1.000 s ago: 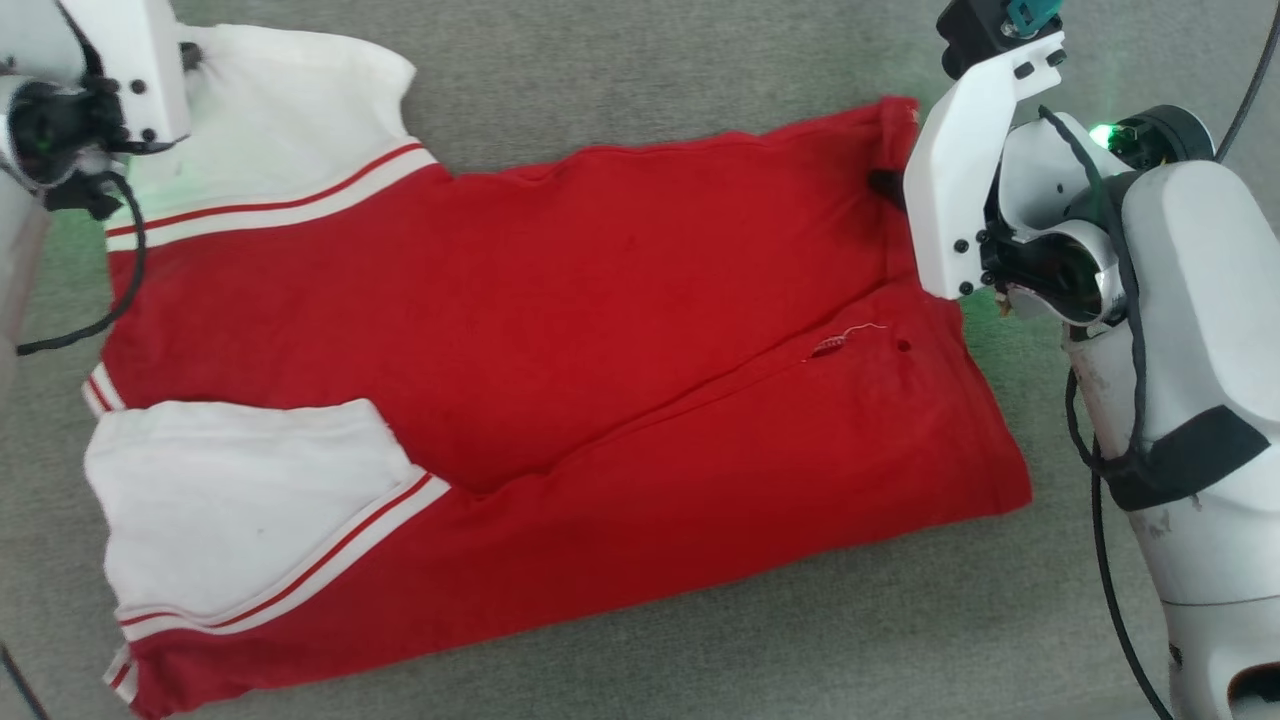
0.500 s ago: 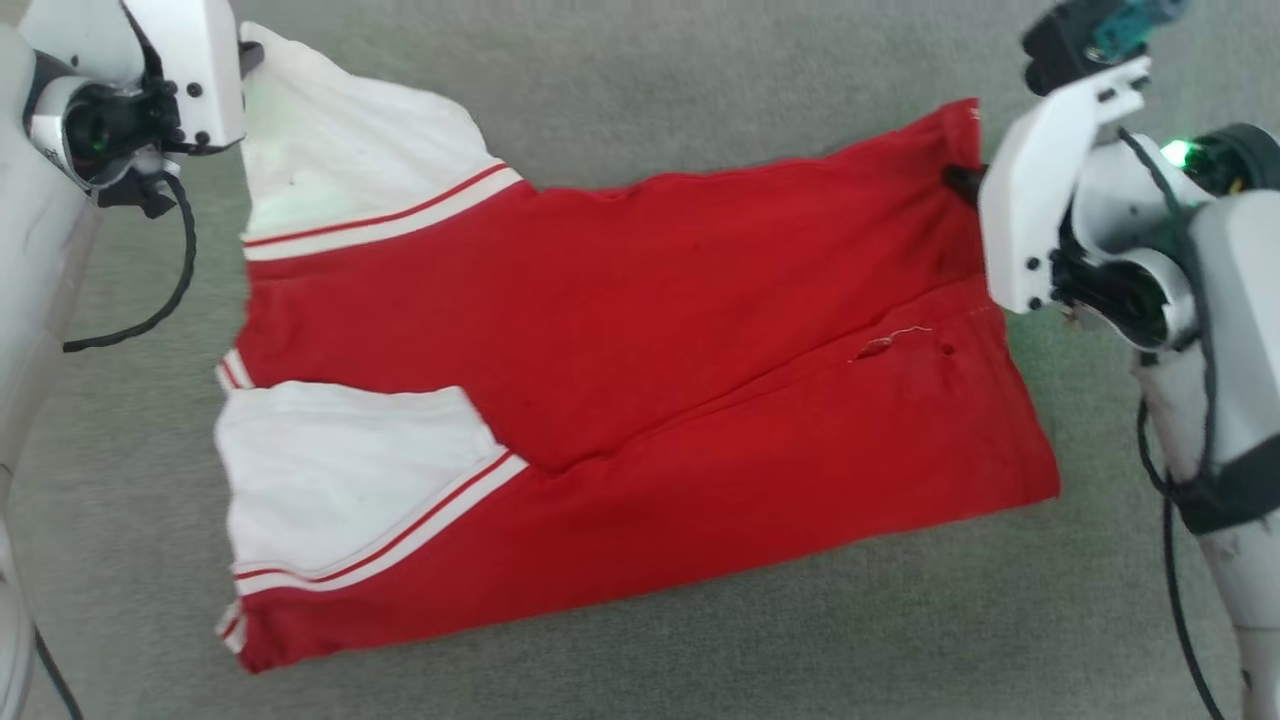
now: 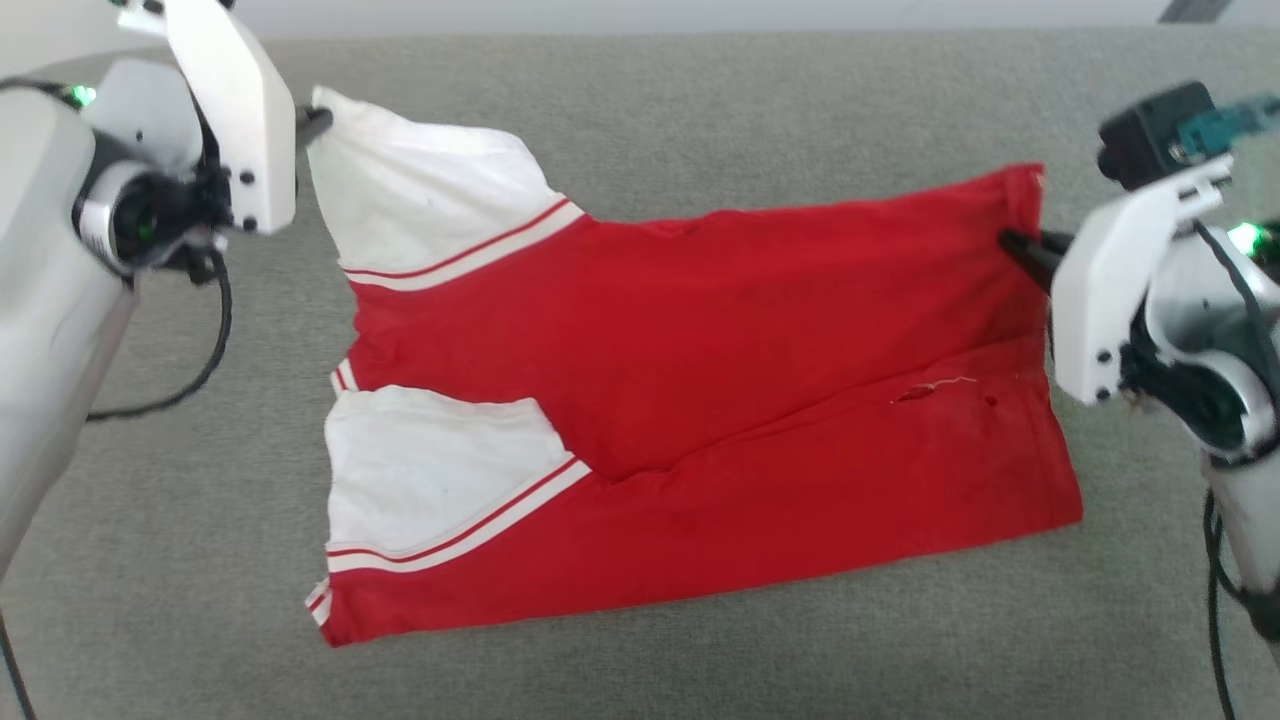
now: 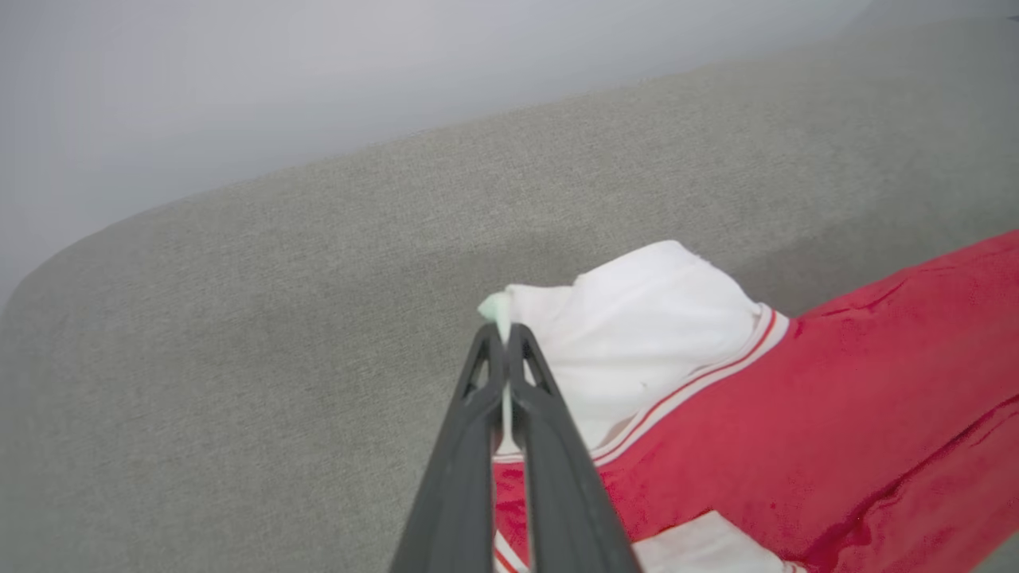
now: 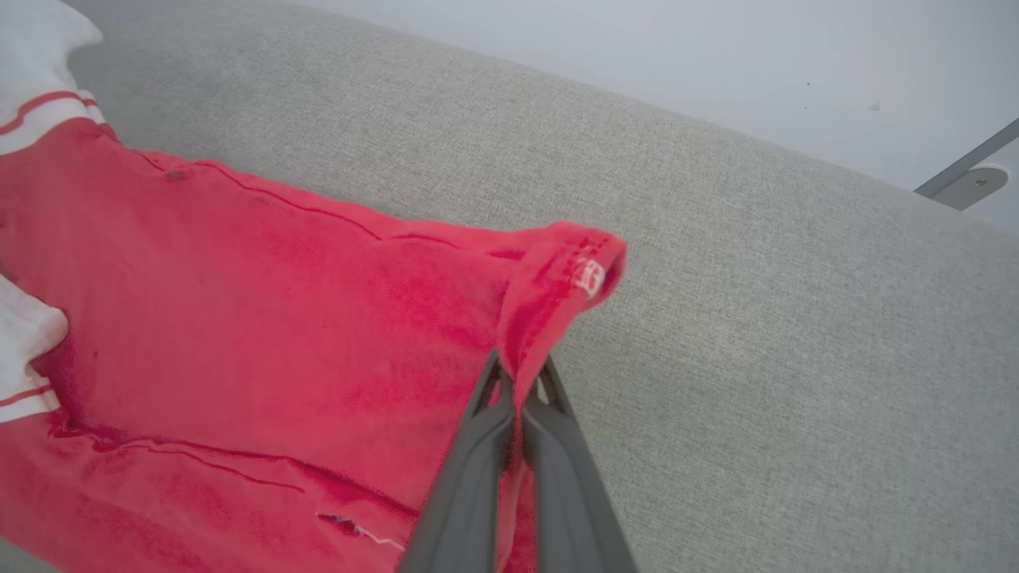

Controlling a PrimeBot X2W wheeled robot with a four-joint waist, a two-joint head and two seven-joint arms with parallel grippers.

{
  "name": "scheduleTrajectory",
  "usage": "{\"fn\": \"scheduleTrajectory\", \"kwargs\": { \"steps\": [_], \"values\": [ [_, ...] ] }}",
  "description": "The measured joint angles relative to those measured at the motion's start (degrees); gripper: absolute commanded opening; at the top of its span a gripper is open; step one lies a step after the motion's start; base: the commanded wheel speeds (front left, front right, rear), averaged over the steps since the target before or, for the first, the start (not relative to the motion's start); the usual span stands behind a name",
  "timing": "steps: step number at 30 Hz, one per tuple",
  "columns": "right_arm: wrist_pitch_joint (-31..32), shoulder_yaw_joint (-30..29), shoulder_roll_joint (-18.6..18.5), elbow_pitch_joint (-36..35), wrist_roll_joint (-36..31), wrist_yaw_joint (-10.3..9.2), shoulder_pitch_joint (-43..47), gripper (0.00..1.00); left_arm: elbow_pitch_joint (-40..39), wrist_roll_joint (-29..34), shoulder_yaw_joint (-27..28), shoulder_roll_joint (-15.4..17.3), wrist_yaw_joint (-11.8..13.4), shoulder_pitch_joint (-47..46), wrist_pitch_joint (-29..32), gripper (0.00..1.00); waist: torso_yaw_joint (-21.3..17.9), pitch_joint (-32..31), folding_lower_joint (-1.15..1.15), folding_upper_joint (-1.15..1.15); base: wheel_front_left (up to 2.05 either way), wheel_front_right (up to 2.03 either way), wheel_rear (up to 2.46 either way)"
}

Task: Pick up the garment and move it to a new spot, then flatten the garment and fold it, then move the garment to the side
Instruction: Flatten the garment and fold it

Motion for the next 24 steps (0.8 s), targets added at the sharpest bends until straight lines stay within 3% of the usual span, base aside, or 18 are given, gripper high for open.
{"fn": "scheduleTrajectory", "kwargs": {
  "steps": [6,13,17,21,24],
  "values": [
    [0.7,-3.0,-1.5,-6.1,0.9,0.00,7.4,0.00,-14.3,-1.4,0.5,5.6,6.3,7.1,1.7,0.00,1.4,-1.6,0.00,0.00,0.00,0.00,0.00],
    [2.6,-7.6,-1.0,-10.4,1.9,0.00,17.0,0.00,-34.7,-4.4,1.0,13.5,18.2,19.5,4.8,0.00,1.6,-2.3,0.00,0.00,0.00,0.00,0.00],
    [3.0,-9.4,0.5,-10.6,2.2,0.00,21.0,0.00,-43.3,-5.9,0.9,16.9,23.5,26.6,5.1,0.00,1.3,-2.2,0.00,0.00,0.00,0.00,0.00],
    [3.3,-9.7,2.3,-8.5,2.0,0.00,22.8,0.00,-45.7,-8.0,0.4,17.6,25.6,31.7,4.4,0.00,1.0,-2.1,0.00,0.00,0.00,0.00,0.00],
    [3.1,-9.3,3.5,-6.2,2.0,-0.01,22.9,0.00,-44.1,-9.0,0.0,16.7,25.7,34.2,3.0,0.00,0.8,-2.2,0.00,0.00,0.00,0.00,0.00]
  ]
}}
